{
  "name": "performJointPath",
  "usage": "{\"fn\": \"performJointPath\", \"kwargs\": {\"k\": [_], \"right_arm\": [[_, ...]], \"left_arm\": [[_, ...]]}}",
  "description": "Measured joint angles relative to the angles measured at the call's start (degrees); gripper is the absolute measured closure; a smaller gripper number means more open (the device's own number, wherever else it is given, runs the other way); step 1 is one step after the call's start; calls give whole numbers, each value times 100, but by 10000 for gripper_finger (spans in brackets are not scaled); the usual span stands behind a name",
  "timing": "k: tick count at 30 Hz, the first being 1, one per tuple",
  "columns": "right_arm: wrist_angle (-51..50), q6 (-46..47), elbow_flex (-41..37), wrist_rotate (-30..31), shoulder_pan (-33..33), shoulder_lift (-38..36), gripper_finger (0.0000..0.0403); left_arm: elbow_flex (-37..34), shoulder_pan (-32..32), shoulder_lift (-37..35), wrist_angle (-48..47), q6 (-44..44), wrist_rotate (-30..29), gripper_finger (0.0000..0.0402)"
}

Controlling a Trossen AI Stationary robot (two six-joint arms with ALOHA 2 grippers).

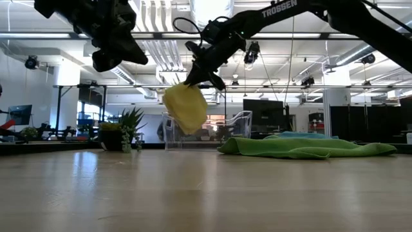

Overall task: Fold microfiber towels
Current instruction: Put the yellow towel into the bin

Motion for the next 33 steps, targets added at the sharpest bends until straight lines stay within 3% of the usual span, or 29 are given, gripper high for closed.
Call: {"fn": "performJointPath", "kwargs": {"k": [9, 20, 28, 33], "right_arm": [[-34, -115, -893, 93, 577, -2, 380], [-216, 133, -1231, -207, 714, -250, 280], [-477, -1657, -1222, -64, 673, -739, 260], [-591, -2109, -1231, 87, 690, -741, 257]], "left_arm": [[0, 0, -57, 5, 2, -11, 402], [0, -2, -57, 17, 1, -13, 402], [0, -7, -57, 8, 1, -12, 402], [0, -7, -57, 9, 2, -11, 402]]}}
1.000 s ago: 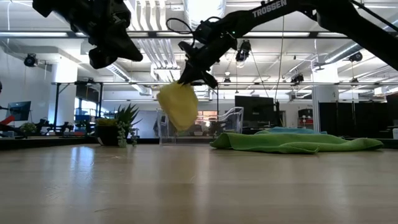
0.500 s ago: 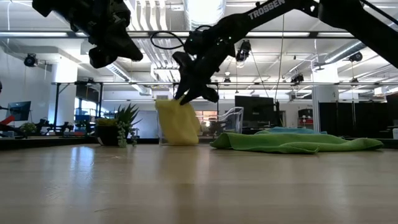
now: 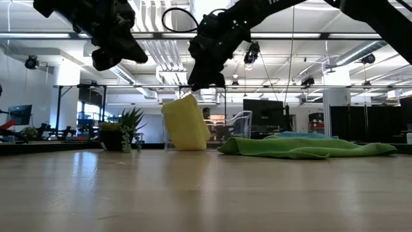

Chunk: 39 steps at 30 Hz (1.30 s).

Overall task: Fold microfiber towels
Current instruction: Put the yellow towel into the bin

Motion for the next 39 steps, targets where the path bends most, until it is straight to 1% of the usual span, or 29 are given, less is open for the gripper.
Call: {"fn": "performJointPath", "kwargs": {"k": [5, 9, 11, 14, 18, 24, 26, 28, 30, 32, 36, 39], "right_arm": [[131, -725, 11, 207, 38, 0, 246], [254, -1195, 39, 303, 146, -4, 220], [401, -1228, 39, 359, 193, 19, 202], [448, -1201, 55, 712, 221, 90, 175], [569, -1068, 55, 858, 219, 231, 149], [666, -1030, 70, 912, 221, 456, 136], [688, -1025, 70, 1054, 220, 499, 137], [693, -1028, 70, 1352, 221, 520, 147], [687, -1031, 70, 1404, 203, 540, 166], [638, -1029, 70, 1407, 190, 570, 194], [390, -1027, 76, 1335, 160, 701, 269], [354, -991, 86, 1095, 132, 729, 336]], "left_arm": [[-6, 0, 2, 0, 0, 0, 402], [-13, 0, 2, 0, 2, 36, 402], [-13, 0, 2, 11, 2, 39, 402], [-15, 0, 2, 10, 2, 39, 402], [-17, -2, 2, 8, 2, 42, 402], [-22, -2, 2, -3, 0, 44, 402], [-23, -2, 2, 0, 0, 44, 402], [-24, -2, 2, 4, 0, 44, 402], [-24, -2, 2, 3, 0, 44, 402], [-24, -2, 2, 7, -2, 44, 402], [-26, -2, 2, 10, -2, 44, 402], [-28, -2, 2, 11, -7, 44, 402]]}}
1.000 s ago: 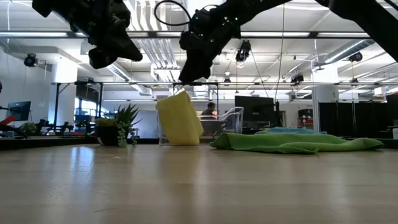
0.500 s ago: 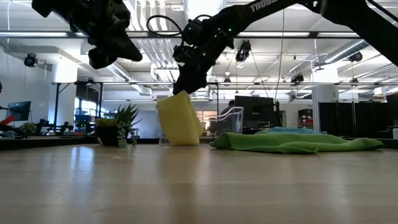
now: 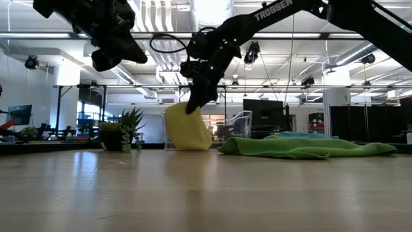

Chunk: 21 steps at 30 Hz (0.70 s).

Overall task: Fold microfiber towels
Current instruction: Put the yellow towel into the bin

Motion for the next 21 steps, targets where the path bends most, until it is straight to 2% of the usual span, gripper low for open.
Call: {"fn": "performJointPath", "kwargs": {"k": [2, 3, 7, 11, 15, 19, 21], "right_arm": [[75, 116, 52, -97, -37, -32, 376], [76, 174, 96, -104, -69, -61, 382], [39, 231, 303, -157, -224, -216, 388], [-178, 340, 668, -842, -360, -377, 389], [-797, 500, 884, -1494, -375, -478, 390], [-1036, 521, 752, -1616, -298, -531, 390], [-917, 745, 699, -1972, -294, -531, 390]], "left_arm": [[-1, 0, 0, 0, -7, 0, 402], [-1, 0, 0, 1, -41, 0, 402], [-1, 0, 0, -2, -153, 2, 402], [-1, 0, 0, -2, -155, 1, 402], [-1, 0, 0, -4, -157, -3, 402], [-1, -2, 0, -1, -157, -155, 402], [-1, -2, 0, 9, -160, -198, 402]]}}
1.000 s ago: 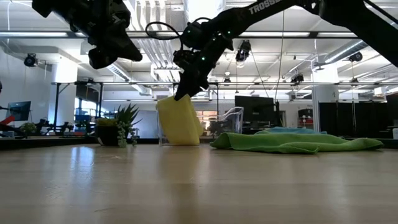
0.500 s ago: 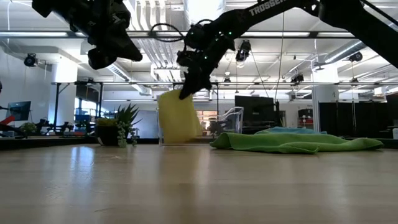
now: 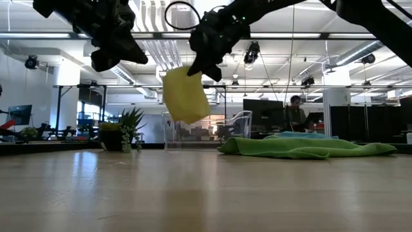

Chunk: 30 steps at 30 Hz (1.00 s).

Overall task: Fold microfiber towels
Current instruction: Put the yellow towel into the bin

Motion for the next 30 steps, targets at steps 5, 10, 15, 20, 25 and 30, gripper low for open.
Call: {"fn": "performJointPath", "kwargs": {"k": [5, 10, 15, 20, 25, 30], "right_arm": [[345, 625, -83, -1717, 17, -68, 391], [381, 608, -114, -2063, 165, -131, 391], [861, 592, -559, -1406, -4, 44, 391], [1396, 775, -919, -1033, -235, 251, 391], [1639, 809, -1125, -931, -478, 247, 391], [1660, 753, -1141, -568, -705, 245, 391]], "left_arm": [[0, 2, -29, 10, -128, -21, 402], [0, 2, -75, 11, -142, -100, 402], [0, 4, -87, 8, -140, -252, 402], [0, 7, -99, 10, -138, -277, 402], [0, 4, -109, 4, -138, -275, 402], [0, 4, -109, 6, -138, -275, 402]]}}
